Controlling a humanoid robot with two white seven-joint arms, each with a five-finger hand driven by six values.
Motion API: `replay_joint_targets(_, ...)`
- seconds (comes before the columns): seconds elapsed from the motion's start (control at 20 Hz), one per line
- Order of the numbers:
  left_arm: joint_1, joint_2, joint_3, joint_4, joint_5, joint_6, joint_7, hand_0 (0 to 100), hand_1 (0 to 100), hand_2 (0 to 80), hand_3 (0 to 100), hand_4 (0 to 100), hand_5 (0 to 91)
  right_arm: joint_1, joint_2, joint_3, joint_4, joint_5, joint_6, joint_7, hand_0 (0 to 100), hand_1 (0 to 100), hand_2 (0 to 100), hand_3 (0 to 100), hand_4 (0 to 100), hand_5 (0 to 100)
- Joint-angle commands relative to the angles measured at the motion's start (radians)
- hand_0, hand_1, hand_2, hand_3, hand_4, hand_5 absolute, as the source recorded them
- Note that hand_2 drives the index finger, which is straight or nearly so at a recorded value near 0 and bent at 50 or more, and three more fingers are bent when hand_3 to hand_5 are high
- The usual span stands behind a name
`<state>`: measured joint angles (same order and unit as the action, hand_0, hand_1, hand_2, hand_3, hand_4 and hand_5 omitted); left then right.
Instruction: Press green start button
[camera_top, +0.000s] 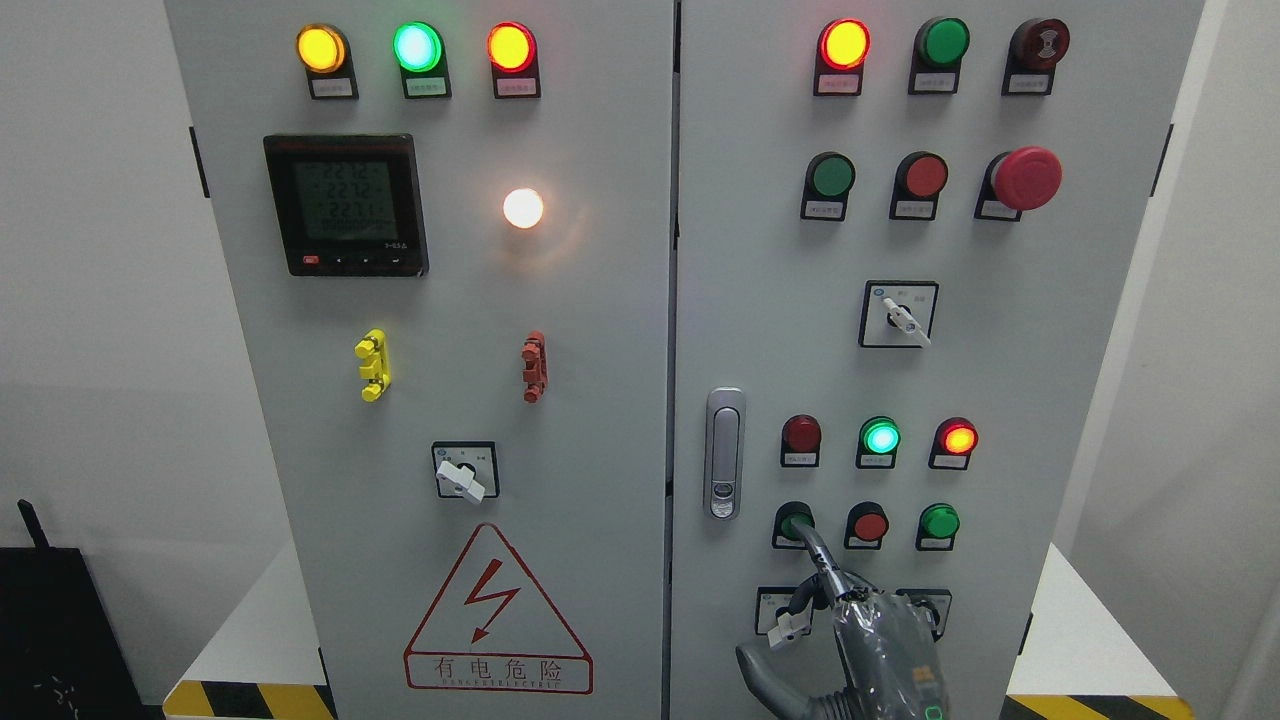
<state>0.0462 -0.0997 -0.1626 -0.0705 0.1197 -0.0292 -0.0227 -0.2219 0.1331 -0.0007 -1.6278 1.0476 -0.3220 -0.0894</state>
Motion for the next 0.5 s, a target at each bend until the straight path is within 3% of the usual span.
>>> replay_joint_targets(0.0, 0.000, 0.000, 0.000, 0.000, 0.000, 0.000, 0.000, 12, 56, 0.0, 0, 0, 0.0, -0.004, 0.000, -0.019, 0.034, 0.000, 0.001, 0.002, 11, 15, 0, 61, 64, 74)
replay_joint_targets(0.45, 0.000, 0.000, 0.000, 0.000, 0.000, 0.000, 0.000, 12, 56, 0.0, 0, 0, 0.0, -0.001, 0.000, -0.019, 0.019, -0.012, -0.002, -0.001, 11, 15, 0, 61, 63, 74)
